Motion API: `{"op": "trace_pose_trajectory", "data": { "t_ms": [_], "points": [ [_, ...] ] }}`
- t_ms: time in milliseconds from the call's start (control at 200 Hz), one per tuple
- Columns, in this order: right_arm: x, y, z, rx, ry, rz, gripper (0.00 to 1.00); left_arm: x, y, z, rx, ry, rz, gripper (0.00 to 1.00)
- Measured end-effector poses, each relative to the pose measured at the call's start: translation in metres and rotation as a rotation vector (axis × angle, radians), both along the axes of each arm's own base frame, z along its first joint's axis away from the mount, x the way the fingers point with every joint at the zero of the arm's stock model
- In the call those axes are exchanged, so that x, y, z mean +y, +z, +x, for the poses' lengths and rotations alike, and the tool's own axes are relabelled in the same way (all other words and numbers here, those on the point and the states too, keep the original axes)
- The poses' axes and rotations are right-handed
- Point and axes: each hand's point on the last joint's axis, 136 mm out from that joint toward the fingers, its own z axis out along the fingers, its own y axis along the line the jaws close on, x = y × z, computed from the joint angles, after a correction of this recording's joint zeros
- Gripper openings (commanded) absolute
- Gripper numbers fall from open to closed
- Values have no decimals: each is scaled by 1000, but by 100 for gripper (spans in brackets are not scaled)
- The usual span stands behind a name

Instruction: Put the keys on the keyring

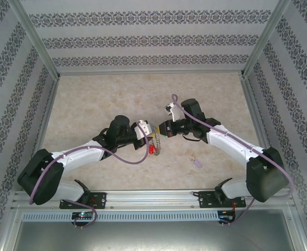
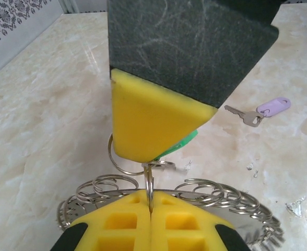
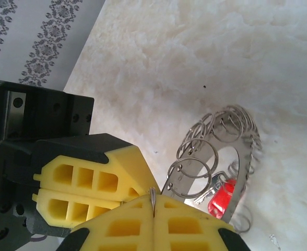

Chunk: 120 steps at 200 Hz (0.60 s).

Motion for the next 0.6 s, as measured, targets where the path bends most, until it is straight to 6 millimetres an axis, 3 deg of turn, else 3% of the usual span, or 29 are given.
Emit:
{"op": "trace_pose_trajectory", "data": {
  "t_ms": [520, 600],
  "points": [
    [10, 2, -12, -69, 55, -99, 0, -2, -5, -3, 33, -17, 32, 0],
    [8, 1, -11, -78, 48, -118, 0, -2, -5, -3, 32, -14, 33, 16]
  ]
}}
